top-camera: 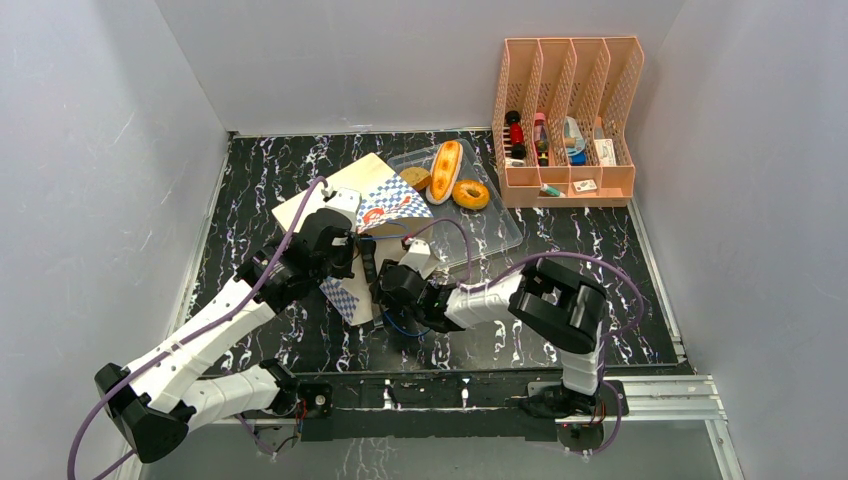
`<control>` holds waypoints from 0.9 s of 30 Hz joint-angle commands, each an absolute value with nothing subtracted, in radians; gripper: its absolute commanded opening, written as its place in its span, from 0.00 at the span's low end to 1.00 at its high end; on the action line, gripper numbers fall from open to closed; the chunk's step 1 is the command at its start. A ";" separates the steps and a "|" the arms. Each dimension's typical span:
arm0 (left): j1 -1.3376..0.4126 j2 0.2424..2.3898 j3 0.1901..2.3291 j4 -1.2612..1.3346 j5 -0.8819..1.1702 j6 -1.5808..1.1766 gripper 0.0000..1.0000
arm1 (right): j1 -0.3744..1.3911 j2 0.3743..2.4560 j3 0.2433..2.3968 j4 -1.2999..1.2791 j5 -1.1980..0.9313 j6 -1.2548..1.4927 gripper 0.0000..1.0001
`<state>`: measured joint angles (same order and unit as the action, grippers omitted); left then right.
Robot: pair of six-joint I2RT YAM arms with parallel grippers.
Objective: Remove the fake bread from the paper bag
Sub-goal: Pick up the clamp from the paper bag.
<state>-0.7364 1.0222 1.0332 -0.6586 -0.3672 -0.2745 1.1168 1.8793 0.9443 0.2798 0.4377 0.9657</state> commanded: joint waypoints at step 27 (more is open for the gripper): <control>-0.735 1.019 1.027 -0.642 -0.338 -0.295 0.00 | 1.146 2.041 1.099 0.232 0.406 0.979 0.35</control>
